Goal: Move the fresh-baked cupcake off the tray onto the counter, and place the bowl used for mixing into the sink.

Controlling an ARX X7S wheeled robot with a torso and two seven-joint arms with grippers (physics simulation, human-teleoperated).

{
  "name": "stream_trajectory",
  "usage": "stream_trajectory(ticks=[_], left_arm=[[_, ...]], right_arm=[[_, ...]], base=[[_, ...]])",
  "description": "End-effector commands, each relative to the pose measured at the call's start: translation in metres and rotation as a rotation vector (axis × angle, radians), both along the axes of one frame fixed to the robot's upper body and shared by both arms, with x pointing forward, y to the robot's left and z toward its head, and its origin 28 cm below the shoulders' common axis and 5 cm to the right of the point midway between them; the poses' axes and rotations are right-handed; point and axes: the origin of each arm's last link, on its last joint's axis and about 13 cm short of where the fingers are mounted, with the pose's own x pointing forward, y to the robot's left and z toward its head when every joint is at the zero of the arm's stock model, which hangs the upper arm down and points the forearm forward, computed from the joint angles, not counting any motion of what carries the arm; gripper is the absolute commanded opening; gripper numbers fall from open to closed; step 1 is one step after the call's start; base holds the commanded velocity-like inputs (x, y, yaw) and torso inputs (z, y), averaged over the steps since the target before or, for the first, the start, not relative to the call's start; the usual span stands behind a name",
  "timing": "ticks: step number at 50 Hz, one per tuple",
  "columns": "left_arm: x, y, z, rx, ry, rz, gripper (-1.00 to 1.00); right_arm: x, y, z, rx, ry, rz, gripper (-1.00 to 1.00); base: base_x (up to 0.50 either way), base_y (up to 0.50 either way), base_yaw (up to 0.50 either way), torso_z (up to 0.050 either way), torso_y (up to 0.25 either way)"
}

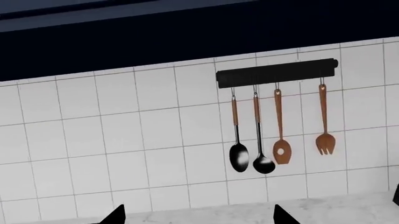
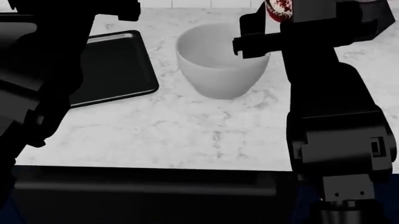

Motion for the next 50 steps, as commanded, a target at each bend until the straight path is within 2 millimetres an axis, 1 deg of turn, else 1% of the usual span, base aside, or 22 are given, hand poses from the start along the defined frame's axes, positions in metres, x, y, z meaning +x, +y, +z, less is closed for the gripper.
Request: stream_trajectory(ticks=[1,14,19,24,32,50], left_arm=[[-0.0005,0.0011,-0.0013,-0.009,0.001,0.003,1.00],[-0.0001,0.0010,-0.0018,-0.007,0.002,0.003,1.00],[-0.0003,0.0008,-0.0014,-0.005,0.001,0.002,1.00],[-0.0004,0.0008,-0.0015,-0.005,-0.001,0.001,1.00],[-0.0008,0.0009,-0.0010,-0.007,-0.004,0.000,1.00],[-0.0008,0.0010,-0.0010,-0.009,-0.004,0.002,1.00]], right_arm=[[0.0013,0.0002,-0.0011,-0.018,-0.007,0.008,-1.00],[0.0011,0.0010,0.0018,-0.036,-0.015,0.015,-1.00],[0.0016,0.0029,0.0029,-0.044,-0.021,0.031,-1.00],[0.0019,0.0046,0.0024,-0.053,-0.021,0.046,-1.00],[0.0020,0.0076,0.0013,-0.057,-0.017,0.065,-1.00],[0.0002,0.0056,0.0003,-0.056,-0.016,0.058,-1.00]], base=[[0.00,-0.50,0.00,0.000,0.000],[0.03,-0.50,0.00,0.000,0.000],[0.26,-0.48,0.00,0.000,0.000],[0.30,-0.22,0.00,0.000,0.000],[0.30,-0.07,0.00,0.000,0.000],[0.31,0.01,0.00,0.000,0.000]])
